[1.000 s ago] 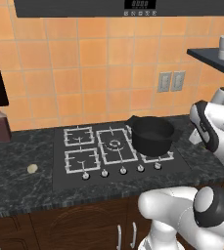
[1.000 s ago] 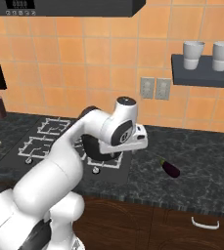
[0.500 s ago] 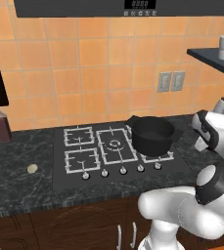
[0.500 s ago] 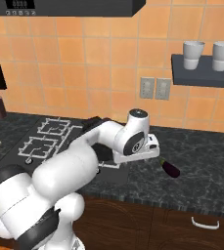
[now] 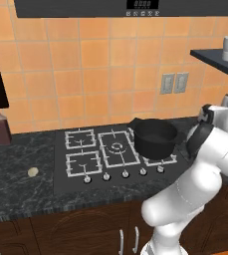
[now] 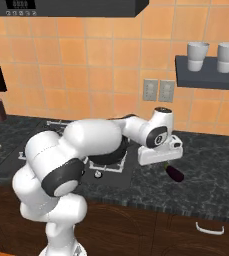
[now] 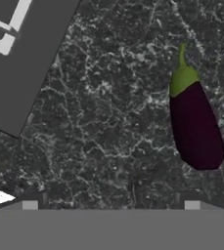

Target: Put the garlic and eggplant in the pot. Retrieve the spatula and lightly stir the vegetables in the pot.

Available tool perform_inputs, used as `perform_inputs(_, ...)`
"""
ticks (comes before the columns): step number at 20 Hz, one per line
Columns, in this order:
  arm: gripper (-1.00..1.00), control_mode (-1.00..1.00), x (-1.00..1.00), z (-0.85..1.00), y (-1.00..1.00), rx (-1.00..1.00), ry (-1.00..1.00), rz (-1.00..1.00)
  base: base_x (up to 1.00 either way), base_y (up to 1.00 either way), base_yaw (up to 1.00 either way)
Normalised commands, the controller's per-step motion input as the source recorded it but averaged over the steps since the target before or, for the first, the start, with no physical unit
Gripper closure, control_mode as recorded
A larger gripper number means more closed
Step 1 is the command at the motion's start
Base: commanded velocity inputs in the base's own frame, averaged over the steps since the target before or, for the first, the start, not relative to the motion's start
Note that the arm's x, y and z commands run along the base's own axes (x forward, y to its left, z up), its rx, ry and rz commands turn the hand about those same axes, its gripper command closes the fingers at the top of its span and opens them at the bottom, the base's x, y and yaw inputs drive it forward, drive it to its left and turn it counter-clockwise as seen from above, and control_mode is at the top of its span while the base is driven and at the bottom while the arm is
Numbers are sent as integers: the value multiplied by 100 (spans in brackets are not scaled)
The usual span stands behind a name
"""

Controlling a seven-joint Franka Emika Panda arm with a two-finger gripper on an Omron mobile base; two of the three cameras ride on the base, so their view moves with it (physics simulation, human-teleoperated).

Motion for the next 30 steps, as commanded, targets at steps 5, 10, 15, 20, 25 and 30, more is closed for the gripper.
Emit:
perform_inputs(5, -100, -100, 25, -21, -47, 1, 8, 9, 0, 0, 0)
perform_inputs(10, -100, -100, 20, -44, -42, 2, 1, 11, 0, 0, 0)
perform_inputs(15, -100, -100, 29, -36, -16, 1, 1, 7, 0, 0, 0)
perform_inputs(20, -100, -100, 32, -37, 0, 1, 1, 1, 0, 0, 0)
perform_inputs(25, -100, -100, 12, -49, 2, 0, 3, 0, 0, 0, 0)
perform_inputs(30, 100, -100, -12, -55, 31, 0, 5, 2, 0, 0, 0)
